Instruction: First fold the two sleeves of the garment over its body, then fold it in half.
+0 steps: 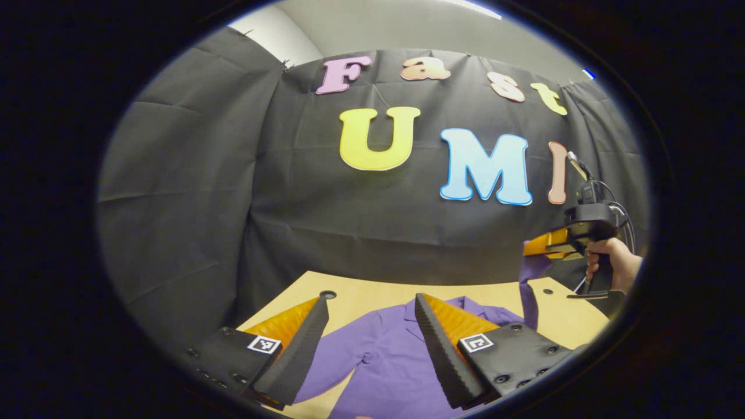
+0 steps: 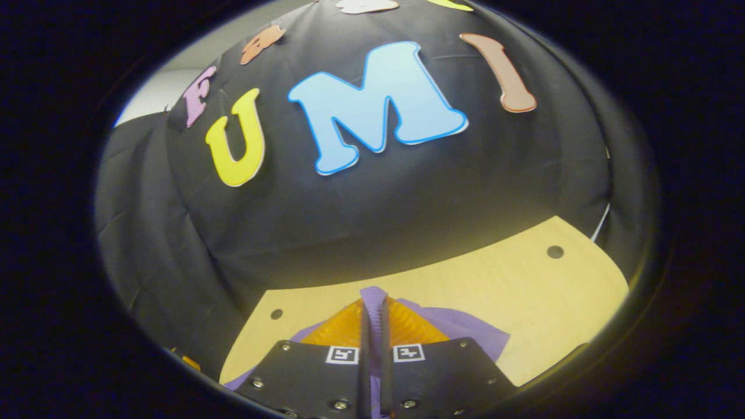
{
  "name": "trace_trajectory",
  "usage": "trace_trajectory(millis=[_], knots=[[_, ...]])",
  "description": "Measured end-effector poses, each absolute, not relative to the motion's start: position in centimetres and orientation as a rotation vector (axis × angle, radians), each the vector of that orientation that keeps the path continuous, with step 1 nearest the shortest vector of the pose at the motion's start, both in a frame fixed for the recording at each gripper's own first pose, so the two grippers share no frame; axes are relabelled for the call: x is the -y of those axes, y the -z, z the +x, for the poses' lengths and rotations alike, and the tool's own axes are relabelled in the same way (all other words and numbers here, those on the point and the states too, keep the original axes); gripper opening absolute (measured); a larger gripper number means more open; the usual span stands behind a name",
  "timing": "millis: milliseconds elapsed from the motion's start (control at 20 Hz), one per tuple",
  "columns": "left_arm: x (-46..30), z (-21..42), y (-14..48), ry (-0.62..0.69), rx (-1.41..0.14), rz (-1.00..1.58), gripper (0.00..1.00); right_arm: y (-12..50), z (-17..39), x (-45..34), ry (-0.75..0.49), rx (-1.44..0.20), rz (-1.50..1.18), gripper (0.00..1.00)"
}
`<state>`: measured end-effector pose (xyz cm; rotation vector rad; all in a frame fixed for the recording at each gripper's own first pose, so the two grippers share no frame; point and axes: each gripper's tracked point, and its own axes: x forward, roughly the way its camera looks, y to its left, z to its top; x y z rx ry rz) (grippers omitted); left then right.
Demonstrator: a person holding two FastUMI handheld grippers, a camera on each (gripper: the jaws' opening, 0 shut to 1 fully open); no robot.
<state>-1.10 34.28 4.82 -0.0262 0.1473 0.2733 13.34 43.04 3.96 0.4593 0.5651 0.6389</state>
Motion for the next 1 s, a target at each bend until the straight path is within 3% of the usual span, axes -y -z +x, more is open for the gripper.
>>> trace_trajectory(millis=[350,600,750,800,850,900,1000], knots=[[-36.5,-3.2,-2.5,-0.326,-0.191,-0.035,0.93,-1.2,8.8,-54.1,-0.843,-0.598,0.306,0.07],[-38.2,-4.5,-2.2,-0.367,-0.193,-0.037,0.93,2.9,6.7,-58.5,-0.881,-0.691,0.217,0.07],[-39.1,-5.2,-2.2,-0.389,-0.193,-0.036,0.93,5.1,5.5,-59.6,-0.885,-0.745,0.185,0.13],[-39.3,-5.3,-2.1,-0.396,-0.192,-0.037,0.94,5.5,5.2,-59.9,-0.892,-0.750,0.178,0.19],[-39.7,-5.4,-2.0,-0.401,-0.192,-0.039,0.94,5.6,4.9,-60.0,-0.893,-0.751,0.172,0.32],[-39.8,-5.5,-2.0,-0.407,-0.192,-0.042,0.93,5.4,4.7,-60.0,-0.892,-0.747,0.164,0.39],[-40.1,-5.6,-1.8,-0.415,-0.192,-0.048,0.93,5.1,4.8,-59.9,-0.877,-0.726,0.148,0.74]])
